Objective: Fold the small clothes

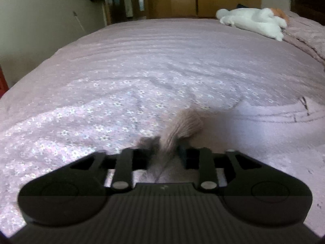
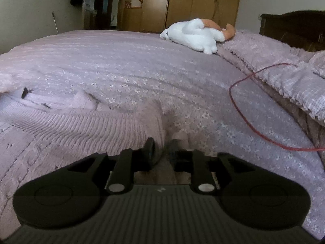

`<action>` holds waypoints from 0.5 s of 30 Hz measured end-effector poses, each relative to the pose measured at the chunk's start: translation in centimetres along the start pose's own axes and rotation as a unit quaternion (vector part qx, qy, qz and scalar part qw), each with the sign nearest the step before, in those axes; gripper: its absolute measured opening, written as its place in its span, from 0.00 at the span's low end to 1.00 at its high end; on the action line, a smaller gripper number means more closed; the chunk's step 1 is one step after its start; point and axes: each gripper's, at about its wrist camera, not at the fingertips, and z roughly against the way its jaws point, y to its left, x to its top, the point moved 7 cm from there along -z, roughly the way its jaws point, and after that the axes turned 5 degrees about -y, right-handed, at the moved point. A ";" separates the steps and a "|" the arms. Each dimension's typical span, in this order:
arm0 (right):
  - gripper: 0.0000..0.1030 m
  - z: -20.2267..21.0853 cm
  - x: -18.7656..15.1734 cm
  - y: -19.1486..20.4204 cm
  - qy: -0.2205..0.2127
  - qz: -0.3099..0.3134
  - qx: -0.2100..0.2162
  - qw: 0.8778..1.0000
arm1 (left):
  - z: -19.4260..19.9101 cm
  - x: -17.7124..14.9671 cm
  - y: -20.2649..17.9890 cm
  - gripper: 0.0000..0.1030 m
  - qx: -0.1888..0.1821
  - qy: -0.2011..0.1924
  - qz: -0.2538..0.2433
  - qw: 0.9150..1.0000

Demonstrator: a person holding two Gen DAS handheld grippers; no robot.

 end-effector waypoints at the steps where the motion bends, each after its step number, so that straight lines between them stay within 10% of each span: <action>1: 0.34 0.1 0.0 0.1 -0.002 0.002 -0.006 1.000 | 0.1 0.1 0.3 0.44 0.003 0.000 0.007 1.000; 15: 0.58 0.6 0.0 -2.6 -0.001 -0.103 -0.003 0.995 | 3.5 0.5 3.2 0.53 0.028 0.013 0.060 0.998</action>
